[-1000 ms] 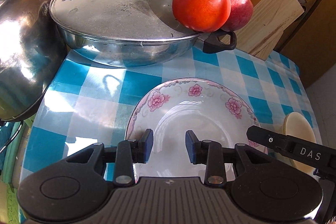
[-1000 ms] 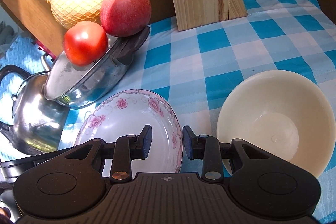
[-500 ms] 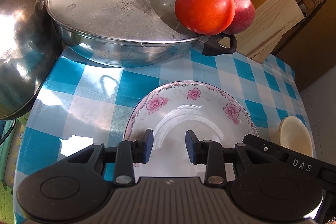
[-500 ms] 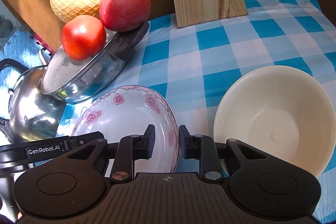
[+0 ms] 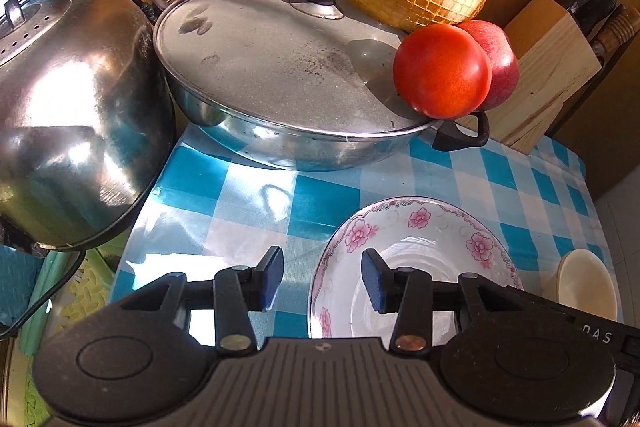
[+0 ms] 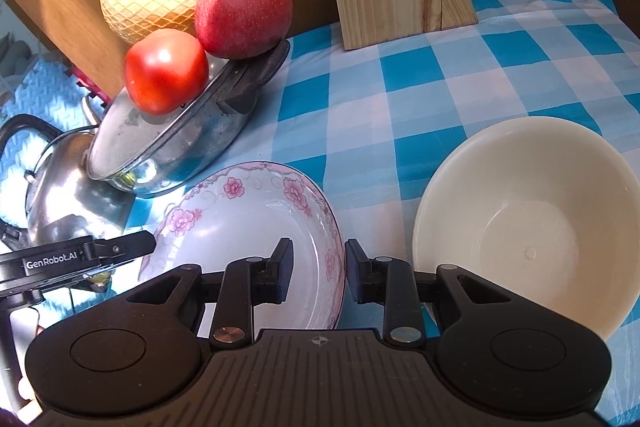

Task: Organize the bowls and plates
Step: 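Move the right gripper to the rim of the deep pink-flowered dish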

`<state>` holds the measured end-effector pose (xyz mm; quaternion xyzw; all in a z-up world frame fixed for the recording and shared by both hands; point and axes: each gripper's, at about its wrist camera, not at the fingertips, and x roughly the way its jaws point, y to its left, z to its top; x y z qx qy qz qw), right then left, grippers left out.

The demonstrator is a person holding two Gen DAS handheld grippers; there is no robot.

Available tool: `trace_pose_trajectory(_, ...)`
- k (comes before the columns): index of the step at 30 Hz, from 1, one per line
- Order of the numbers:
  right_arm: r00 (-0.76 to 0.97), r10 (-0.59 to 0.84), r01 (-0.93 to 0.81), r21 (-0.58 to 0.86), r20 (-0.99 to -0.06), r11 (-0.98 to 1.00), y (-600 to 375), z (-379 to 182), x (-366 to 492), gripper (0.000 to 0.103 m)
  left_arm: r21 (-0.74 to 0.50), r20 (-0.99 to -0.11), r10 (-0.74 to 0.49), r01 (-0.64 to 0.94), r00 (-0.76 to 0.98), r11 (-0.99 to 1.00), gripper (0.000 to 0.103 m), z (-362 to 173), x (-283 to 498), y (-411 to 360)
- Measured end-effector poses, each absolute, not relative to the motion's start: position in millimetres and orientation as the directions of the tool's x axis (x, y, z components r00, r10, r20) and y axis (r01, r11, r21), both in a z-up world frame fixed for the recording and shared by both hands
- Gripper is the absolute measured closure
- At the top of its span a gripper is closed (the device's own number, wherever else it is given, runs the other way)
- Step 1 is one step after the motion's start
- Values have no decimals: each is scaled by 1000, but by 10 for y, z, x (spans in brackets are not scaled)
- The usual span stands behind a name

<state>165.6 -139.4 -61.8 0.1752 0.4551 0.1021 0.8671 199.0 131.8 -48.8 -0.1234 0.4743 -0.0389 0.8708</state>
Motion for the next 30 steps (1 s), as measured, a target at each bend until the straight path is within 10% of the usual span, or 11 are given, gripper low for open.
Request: trace_pose_trajectory(30, 523, 354, -33, 397, -775, 917, -1326, -736, 1577, 72, -240, -834, -216, 19, 508, 971, 65, -612, 1885, 1160)
